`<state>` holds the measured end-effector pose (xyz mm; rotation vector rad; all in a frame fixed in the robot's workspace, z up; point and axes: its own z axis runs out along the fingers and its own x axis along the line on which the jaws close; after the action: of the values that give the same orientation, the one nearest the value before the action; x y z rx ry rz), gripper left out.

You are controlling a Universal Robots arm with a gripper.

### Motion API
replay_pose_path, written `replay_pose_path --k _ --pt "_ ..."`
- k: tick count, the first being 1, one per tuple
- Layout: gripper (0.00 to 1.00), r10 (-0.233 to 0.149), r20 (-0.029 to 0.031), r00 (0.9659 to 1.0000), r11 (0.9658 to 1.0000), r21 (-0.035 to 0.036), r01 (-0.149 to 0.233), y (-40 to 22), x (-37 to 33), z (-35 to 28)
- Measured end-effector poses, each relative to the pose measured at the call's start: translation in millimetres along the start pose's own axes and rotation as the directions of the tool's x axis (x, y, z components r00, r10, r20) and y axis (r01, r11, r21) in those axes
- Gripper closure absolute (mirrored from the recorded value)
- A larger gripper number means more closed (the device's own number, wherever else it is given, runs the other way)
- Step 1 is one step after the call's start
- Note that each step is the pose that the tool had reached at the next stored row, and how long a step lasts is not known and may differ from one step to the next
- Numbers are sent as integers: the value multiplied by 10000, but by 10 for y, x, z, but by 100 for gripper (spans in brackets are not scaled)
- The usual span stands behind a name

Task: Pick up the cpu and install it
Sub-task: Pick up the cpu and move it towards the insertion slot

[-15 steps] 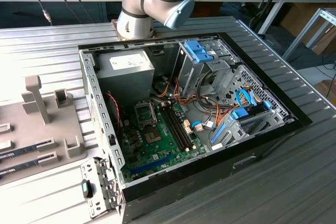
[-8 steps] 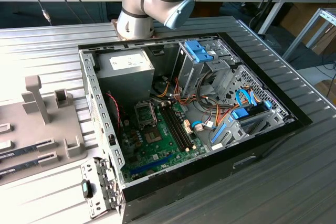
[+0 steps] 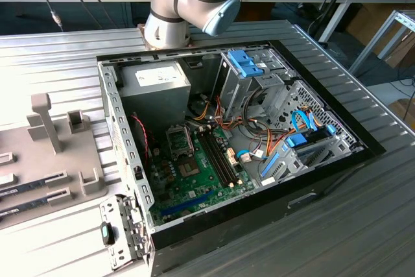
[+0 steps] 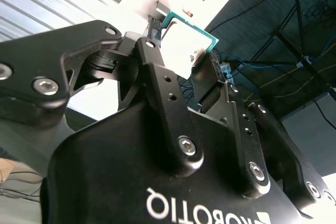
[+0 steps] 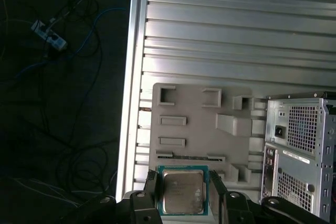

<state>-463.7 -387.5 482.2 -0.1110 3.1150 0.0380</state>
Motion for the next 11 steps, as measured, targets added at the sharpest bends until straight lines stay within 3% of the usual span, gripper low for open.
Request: replay_pose_path --k 11 --pt "53 0 0 10000 10000 0 0 1 -1 -43"
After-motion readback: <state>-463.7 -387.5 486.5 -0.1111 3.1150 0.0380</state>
